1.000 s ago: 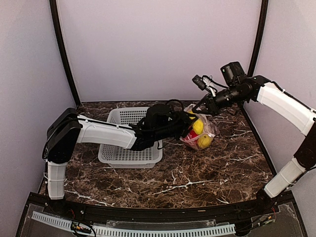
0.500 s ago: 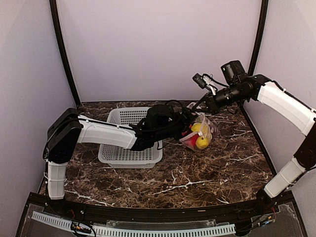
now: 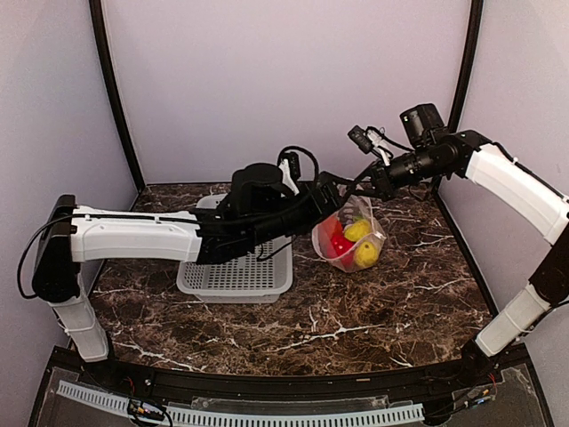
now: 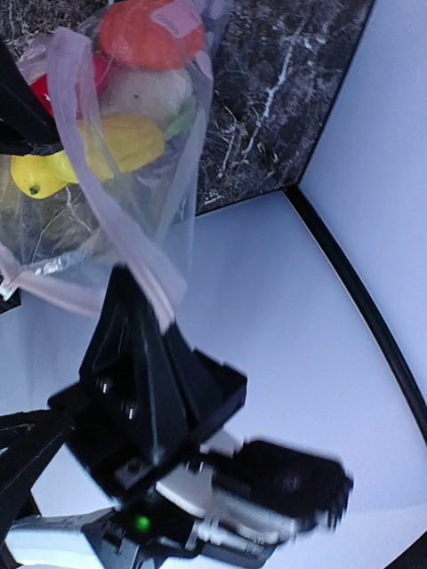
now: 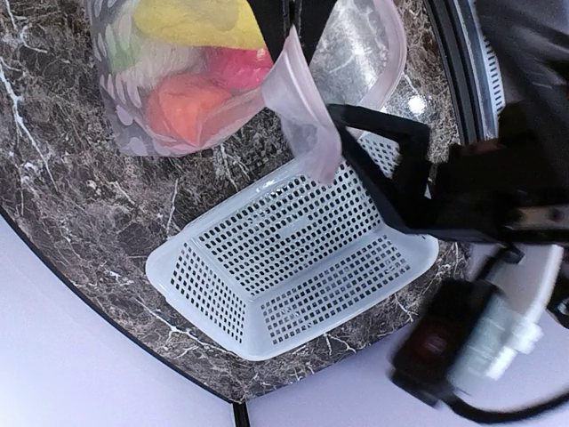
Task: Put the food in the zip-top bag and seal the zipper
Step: Place the fake fruit in the zipper food storage bag, then pass from the right arm to the left
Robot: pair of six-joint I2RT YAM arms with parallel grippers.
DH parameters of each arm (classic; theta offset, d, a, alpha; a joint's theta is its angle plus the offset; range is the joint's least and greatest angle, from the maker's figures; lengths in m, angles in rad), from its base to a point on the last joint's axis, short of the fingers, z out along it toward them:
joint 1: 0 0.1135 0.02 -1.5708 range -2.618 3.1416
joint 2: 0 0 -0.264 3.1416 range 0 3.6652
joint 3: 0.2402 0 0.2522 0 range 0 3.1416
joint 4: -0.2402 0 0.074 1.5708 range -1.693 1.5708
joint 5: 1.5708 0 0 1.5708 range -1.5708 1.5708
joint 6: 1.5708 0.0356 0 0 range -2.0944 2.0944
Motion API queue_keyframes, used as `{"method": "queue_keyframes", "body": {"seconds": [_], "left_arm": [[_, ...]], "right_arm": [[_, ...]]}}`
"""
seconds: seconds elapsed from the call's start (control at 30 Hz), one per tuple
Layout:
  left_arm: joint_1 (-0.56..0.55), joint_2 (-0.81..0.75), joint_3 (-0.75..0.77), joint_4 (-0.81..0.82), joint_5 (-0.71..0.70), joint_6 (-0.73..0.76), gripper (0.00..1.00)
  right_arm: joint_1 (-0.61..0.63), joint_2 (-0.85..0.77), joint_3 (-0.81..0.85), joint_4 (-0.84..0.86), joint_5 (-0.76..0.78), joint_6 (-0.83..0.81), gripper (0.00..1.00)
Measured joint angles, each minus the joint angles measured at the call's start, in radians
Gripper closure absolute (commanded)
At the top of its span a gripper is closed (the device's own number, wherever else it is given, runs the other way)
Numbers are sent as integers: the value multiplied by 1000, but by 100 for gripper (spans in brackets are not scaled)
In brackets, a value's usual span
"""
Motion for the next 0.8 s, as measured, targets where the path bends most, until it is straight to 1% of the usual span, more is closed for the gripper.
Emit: {"method": "queue_keyframes", "body": {"seconds": [0.17,0.33,0.43,0.5,0.57,0.6,0.63,0.7,0.73,0.77,0.8], "left_arm": [[-31,-140,0,-69,0,235,1],[-45,-214,-11,-183,-21,496,1],[-45,-253,-67,-232,-66,649,1],[-45,-291,-135,-235,-83,778,3],[-43,-341,-214,-218,-84,904,11],[-43,-373,-258,-211,-77,968,20],[-43,-403,-291,-206,-70,1027,24],[-43,-449,-331,-191,-45,1124,33],[-43,-464,-340,-187,-30,1170,36],[-43,-475,-343,-180,-10,1200,48],[-44,-481,-343,-174,7,1223,56]], "right_arm": [[0,-5,1,-7,4,-21,100],[-2,-50,-13,-44,-4,-74,100],[-5,-89,-23,-76,-19,-113,100],[-5,-113,-23,-99,-37,-140,100],[-4,-130,-22,-128,-60,-167,100],[-4,-137,-18,-145,-72,-179,100],[-5,-143,-13,-166,-82,-190,100],[-5,-152,-1,-194,-89,-208,100],[-5,-156,2,-200,-89,-212,100],[-5,-159,3,-208,-88,-217,100],[-5,-160,4,-211,-87,-219,100]]}}
